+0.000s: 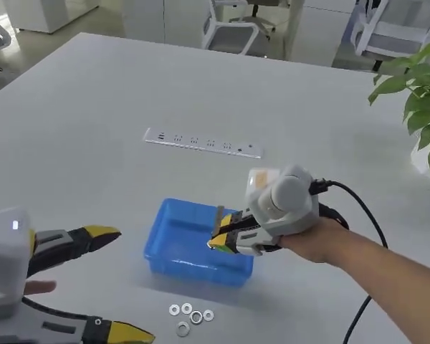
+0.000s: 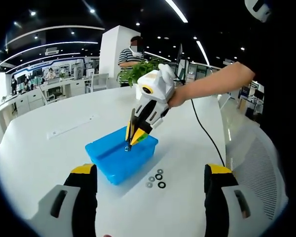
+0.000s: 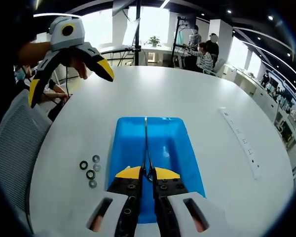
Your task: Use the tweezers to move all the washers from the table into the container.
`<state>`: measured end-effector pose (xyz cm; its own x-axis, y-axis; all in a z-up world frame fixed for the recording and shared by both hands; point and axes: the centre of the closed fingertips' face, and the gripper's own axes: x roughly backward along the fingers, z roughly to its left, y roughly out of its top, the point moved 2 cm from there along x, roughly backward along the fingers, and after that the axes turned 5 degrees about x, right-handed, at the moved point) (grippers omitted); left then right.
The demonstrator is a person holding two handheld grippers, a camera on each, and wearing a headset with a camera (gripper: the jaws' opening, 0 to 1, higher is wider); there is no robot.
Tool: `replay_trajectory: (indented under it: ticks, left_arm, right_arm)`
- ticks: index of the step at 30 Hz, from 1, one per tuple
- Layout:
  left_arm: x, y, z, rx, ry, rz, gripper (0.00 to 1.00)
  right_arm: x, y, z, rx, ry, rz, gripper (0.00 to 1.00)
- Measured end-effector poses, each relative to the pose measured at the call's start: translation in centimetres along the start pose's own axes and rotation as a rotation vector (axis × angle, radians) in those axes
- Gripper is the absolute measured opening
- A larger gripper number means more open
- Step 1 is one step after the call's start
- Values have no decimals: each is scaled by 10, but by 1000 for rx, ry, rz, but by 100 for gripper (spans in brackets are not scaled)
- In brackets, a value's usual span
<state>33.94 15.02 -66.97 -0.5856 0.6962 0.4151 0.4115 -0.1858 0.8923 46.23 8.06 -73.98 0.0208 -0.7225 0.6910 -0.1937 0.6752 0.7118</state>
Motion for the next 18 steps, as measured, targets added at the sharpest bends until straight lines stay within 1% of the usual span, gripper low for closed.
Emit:
replay_trajectory:
  ticks: [3, 6, 10, 13, 16, 18]
  left_arm:
    - [-2, 1, 1, 0, -8, 0, 94]
    - [-6, 3, 3, -8, -17, 10, 91]
    - [-11, 7, 5, -21, -39, 17, 86]
    - [-16, 10, 8, -42, -60, 37, 79]
    - [-22, 14, 11, -58, -77, 51, 76]
    - [-26, 19, 13, -70, -88, 49, 74]
  right_arm:
    - [-4, -4, 1, -4, 3, 1, 8]
    - [-8, -8, 2, -11, 11, 6, 8]
    - [-10, -12, 4, -10, 20, 17, 8]
    - [-11, -14, 4, -9, 26, 21, 8]
    - [-11, -15, 5, -14, 29, 17, 8]
    - [-11, -14, 5, -12, 30, 14, 8]
